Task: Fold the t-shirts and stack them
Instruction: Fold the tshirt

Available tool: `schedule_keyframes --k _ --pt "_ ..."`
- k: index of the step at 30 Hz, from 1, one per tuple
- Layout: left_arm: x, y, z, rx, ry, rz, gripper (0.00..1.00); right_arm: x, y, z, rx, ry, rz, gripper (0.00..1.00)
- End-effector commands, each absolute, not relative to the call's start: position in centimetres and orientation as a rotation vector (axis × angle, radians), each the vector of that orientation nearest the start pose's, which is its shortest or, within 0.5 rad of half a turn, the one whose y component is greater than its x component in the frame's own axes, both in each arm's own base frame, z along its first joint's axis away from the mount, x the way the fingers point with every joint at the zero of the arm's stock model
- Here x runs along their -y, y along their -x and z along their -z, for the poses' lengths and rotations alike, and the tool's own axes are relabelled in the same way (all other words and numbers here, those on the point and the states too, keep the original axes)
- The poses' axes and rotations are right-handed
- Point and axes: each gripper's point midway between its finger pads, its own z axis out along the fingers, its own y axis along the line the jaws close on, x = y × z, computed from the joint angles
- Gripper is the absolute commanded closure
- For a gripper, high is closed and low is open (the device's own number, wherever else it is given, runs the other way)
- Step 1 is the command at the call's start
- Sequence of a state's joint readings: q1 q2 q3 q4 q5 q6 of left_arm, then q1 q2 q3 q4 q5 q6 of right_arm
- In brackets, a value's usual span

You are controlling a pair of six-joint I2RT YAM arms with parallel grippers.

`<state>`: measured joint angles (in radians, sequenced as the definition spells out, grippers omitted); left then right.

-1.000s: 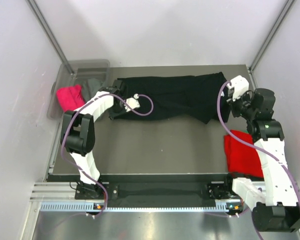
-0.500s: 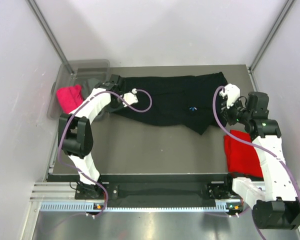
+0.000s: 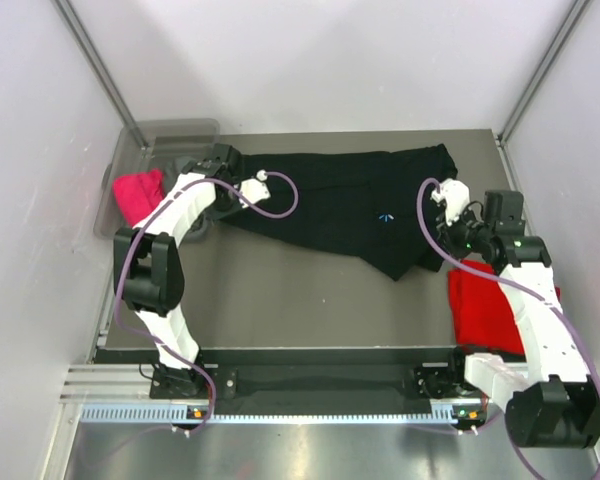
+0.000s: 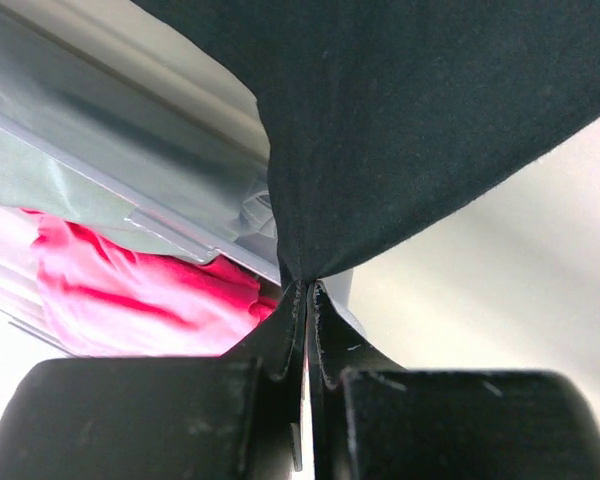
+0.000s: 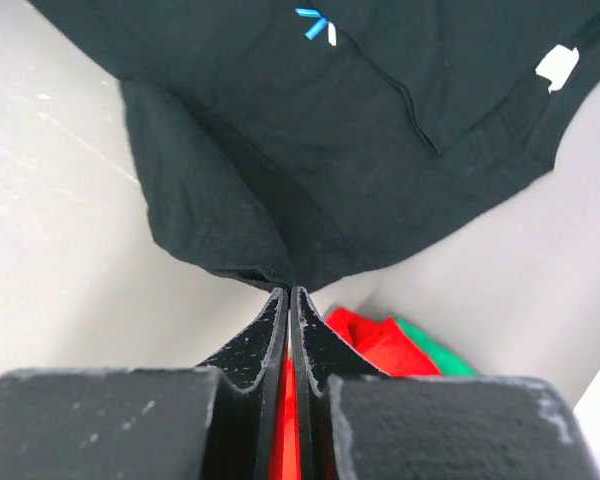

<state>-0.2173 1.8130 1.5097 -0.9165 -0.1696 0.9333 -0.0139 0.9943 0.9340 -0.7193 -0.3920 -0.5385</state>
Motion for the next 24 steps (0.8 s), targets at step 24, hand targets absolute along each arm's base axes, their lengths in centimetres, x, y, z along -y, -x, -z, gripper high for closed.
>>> schedule_keyframes --k 24 --pt "3.9 -52.1 -9.1 -2.355 -1.352 -0.513 1.00 -0.5 -54.3 -22.0 -2.072 0.606 0.058 1.00"
